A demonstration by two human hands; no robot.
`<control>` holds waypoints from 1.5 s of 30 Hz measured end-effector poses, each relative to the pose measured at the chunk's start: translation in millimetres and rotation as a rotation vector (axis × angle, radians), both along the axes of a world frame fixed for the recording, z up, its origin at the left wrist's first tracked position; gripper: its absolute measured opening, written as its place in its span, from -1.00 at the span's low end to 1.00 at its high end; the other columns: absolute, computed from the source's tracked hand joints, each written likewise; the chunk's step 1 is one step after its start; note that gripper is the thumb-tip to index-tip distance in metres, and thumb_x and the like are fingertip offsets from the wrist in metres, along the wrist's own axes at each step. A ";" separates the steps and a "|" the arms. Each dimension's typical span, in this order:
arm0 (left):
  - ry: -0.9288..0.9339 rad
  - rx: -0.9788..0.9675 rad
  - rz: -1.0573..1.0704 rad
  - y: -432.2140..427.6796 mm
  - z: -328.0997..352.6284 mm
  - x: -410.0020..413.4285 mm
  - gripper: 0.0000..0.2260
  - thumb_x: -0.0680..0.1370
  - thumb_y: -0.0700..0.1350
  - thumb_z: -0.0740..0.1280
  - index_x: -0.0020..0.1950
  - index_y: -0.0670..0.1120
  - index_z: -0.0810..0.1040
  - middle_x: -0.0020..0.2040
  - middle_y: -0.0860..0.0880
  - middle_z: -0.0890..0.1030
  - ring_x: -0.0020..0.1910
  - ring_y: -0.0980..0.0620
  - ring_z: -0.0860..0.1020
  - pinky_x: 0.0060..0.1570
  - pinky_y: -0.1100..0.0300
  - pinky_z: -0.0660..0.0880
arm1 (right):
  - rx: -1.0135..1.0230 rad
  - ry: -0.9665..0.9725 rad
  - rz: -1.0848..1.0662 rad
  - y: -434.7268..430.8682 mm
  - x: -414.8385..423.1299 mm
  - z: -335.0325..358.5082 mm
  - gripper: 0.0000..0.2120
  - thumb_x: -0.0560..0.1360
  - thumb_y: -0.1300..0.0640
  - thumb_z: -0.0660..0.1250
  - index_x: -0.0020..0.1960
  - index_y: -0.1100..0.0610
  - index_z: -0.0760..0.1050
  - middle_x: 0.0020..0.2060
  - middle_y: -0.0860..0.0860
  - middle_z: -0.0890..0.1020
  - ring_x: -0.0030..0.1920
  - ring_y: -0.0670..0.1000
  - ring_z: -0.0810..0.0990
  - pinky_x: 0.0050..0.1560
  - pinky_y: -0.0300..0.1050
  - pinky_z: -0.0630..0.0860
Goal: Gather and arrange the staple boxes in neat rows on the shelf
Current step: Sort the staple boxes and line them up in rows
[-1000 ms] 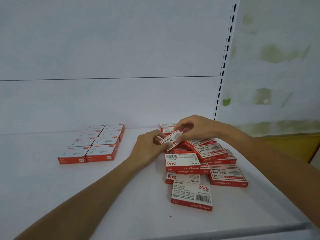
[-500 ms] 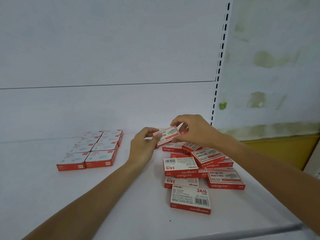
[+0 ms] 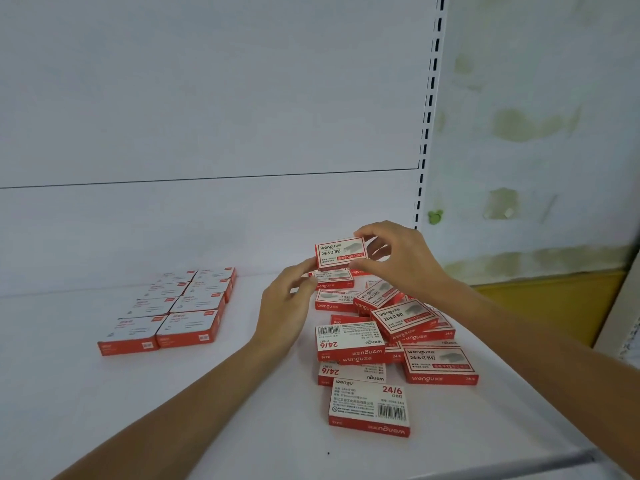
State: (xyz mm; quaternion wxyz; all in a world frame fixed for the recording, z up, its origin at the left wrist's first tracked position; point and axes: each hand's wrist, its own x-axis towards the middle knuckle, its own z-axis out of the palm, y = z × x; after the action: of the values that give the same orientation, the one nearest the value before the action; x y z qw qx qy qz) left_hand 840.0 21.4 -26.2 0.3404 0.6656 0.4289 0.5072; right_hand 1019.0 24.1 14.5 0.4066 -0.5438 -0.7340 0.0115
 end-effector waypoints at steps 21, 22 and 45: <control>0.467 0.118 -0.098 10.9 -8.5 2.1 -0.73 0.62 -0.09 0.11 0.11 -0.12 0.58 0.17 0.01 0.56 -0.06 0.31 0.41 -0.11 0.67 0.22 | -0.539 -0.127 -0.292 34.0 55.5 -16.0 -0.63 0.44 0.05 0.41 0.18 0.20 0.55 0.17 0.10 0.59 0.15 0.06 0.55 0.14 -0.16 0.42; 0.477 0.106 -0.096 11.2 -8.8 2.3 -0.72 0.62 -0.08 0.11 0.12 -0.12 0.58 0.18 0.00 0.56 -0.02 0.27 0.40 -0.09 0.62 0.23 | -0.552 -0.131 -0.292 34.2 56.2 -16.8 -0.65 0.45 0.05 0.39 0.18 0.19 0.55 0.18 0.09 0.59 0.17 0.07 0.54 0.15 -0.16 0.41; 0.489 0.103 -0.026 8.2 -4.9 4.4 -0.74 0.60 -0.06 0.18 0.13 -0.12 0.59 0.09 0.08 0.54 -0.10 0.27 0.45 -0.15 0.60 0.28 | -0.520 -0.096 -0.207 52.5 30.4 -20.1 -0.74 0.44 0.05 0.40 0.04 0.19 0.59 0.13 0.09 0.60 0.11 0.04 0.56 -0.03 -0.22 0.39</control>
State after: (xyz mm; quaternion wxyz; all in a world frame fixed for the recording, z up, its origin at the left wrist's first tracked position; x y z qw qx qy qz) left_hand 844.4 29.6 -31.1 0.1988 0.7905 0.4633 0.3479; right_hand 1049.4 76.6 -5.5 0.2175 -0.7017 -0.6655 0.1320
